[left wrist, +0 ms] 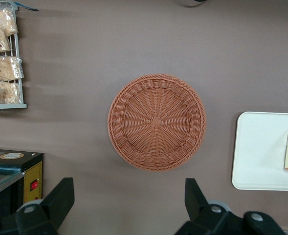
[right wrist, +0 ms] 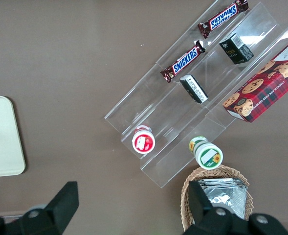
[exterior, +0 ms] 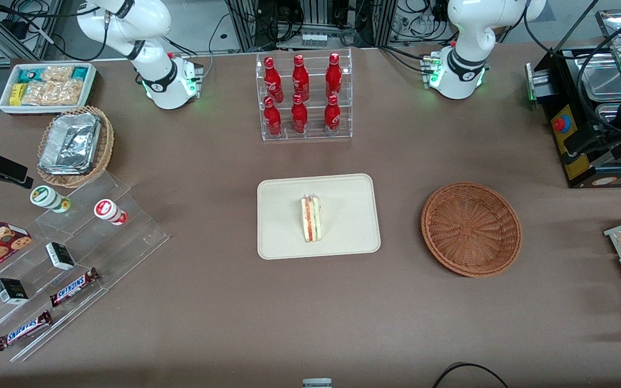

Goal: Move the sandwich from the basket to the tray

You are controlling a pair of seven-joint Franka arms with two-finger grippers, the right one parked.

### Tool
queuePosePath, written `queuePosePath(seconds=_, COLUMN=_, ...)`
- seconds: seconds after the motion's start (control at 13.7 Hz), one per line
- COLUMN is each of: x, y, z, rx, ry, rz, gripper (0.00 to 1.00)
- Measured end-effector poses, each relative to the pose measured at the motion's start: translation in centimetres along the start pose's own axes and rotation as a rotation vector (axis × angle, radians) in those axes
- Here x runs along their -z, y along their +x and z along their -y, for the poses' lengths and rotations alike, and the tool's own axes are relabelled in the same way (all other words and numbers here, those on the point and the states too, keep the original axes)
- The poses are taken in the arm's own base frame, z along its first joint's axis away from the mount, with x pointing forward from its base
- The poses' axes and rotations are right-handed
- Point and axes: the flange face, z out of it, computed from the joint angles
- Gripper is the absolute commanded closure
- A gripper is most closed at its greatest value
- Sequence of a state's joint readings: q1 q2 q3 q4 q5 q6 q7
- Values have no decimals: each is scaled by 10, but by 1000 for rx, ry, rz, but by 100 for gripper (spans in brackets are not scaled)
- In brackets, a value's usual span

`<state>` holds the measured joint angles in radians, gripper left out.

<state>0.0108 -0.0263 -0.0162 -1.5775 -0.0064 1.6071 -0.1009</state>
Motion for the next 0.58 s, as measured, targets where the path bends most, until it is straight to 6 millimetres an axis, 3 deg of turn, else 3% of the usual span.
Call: queuePosePath(seconds=0.58, x=-2, y=10, z=-6, rx=-10, ry=-1, rz=3, gripper=0)
